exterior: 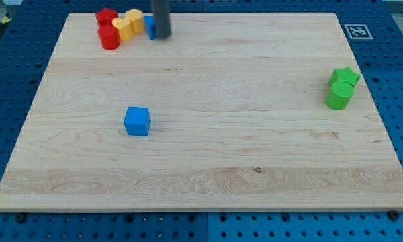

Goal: Move the blue cube into the group of blocks

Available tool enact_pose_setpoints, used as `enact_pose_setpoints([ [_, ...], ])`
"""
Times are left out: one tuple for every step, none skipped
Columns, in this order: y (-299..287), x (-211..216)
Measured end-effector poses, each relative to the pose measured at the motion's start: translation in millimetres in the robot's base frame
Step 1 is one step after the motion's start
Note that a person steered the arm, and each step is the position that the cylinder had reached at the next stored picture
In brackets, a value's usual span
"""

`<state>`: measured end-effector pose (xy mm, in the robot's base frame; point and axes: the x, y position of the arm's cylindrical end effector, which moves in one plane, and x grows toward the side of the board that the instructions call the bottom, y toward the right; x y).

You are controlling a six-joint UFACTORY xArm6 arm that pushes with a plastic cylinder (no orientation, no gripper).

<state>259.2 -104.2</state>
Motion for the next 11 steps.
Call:
enact_pose_setpoints([
  [-9,-4],
  [28,3],
  [28,44],
  [-30,73],
  [-85,127],
  [-94,192],
  [-73,223],
  [-38,238],
  [-31,251],
  [-28,259],
  [-6,235],
])
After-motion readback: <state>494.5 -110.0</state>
